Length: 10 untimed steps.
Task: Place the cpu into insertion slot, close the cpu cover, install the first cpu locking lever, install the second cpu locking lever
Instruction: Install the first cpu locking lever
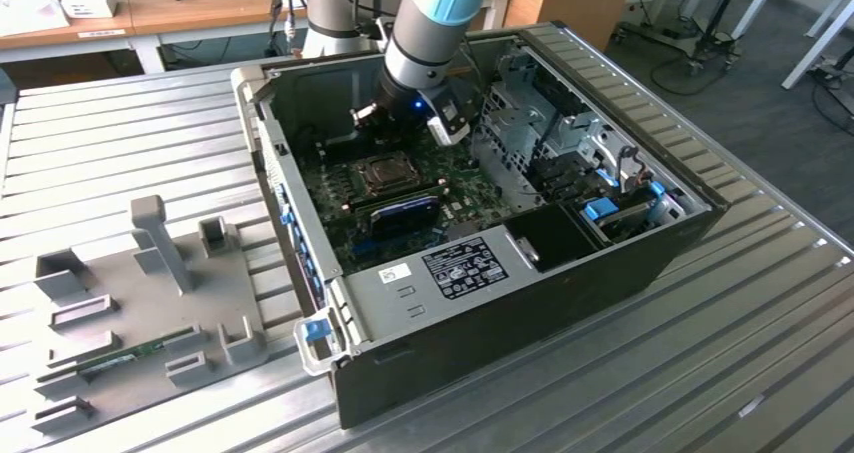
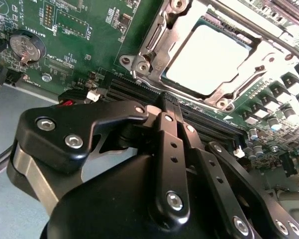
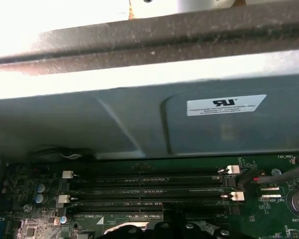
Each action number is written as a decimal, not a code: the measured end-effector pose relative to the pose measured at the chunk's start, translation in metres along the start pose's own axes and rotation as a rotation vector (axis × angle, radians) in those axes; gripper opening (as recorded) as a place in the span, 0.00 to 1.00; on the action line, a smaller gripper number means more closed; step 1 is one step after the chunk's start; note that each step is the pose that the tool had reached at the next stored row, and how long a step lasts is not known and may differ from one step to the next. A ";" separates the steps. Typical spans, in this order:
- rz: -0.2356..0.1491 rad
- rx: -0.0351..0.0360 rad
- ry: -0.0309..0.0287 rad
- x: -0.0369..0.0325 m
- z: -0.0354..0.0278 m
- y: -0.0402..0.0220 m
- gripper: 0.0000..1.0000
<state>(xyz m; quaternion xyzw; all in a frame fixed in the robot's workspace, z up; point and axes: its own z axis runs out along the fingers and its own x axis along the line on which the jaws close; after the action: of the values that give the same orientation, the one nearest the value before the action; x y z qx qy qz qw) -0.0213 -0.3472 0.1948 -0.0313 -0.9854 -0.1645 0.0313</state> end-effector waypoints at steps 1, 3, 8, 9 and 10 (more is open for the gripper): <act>0.000 -0.0004 -0.0001 -0.0010 0.0003 -0.0001 0.11; 0.001 -0.0007 -0.0001 -0.0030 0.0009 -0.0002 0.11; 0.001 -0.0039 0.0000 -0.0052 0.0029 -0.0008 0.11; 0.001 -0.0050 0.0000 -0.0054 0.0033 -0.0009 0.11; 0.001 -0.0063 0.0002 -0.0057 0.0038 -0.0011 0.11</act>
<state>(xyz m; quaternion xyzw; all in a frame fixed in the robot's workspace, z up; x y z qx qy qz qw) -0.0159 -0.3473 0.1905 -0.0318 -0.9849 -0.1675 0.0313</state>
